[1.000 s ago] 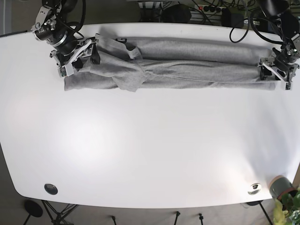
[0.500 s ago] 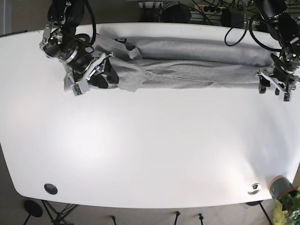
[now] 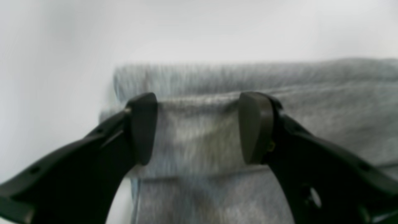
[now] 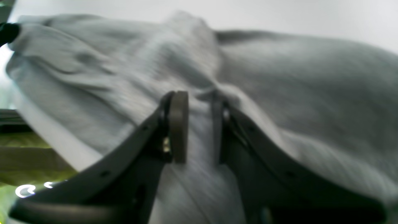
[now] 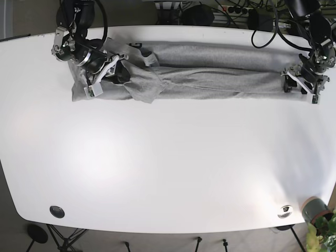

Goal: Fold the T-shirt properly
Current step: 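Hold both strip ends with the grippers and tuck the loose edge under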

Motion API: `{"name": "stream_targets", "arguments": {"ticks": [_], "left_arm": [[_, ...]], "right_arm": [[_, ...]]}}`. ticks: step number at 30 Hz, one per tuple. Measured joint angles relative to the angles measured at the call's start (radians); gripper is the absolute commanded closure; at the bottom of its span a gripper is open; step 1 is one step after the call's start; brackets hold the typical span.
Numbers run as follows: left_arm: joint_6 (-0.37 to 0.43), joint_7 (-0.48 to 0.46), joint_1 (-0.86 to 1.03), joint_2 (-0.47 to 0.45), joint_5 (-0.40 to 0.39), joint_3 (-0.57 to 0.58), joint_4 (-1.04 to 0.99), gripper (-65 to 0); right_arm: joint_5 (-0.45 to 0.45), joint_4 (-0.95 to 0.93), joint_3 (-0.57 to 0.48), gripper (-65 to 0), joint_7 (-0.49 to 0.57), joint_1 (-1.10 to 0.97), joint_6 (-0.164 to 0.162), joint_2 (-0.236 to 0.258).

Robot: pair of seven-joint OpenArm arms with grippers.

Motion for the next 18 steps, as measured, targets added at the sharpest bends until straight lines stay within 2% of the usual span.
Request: {"name": "stream_targets", "arguments": {"ticks": [6,11,16,18], "left_arm": [[0.000,-0.033,0.013,-0.031,0.000,0.000,-0.024,-37.2],[0.000,-0.034,0.035,-0.029,0.000,0.000,-0.024,-37.2],[0.003,-0.038,0.030,-0.030,0.001,0.029,-0.028,-37.2],[0.008,-0.070,0.023,-0.037,-0.006,0.061,-0.047,-37.2]], "right_arm": [[-0.098,-0.011,0.003,-12.4,0.092,-0.034,0.004,0.036],[-0.203,-0.016,-0.002,-12.4,0.159,-0.035,0.011,0.032],[-0.236,-0.079,-0.003,-12.4,0.212,0.018,0.027,0.029],[-0.260,-0.104,-0.003,-12.4,0.220,0.052,0.026,0.021]]}}
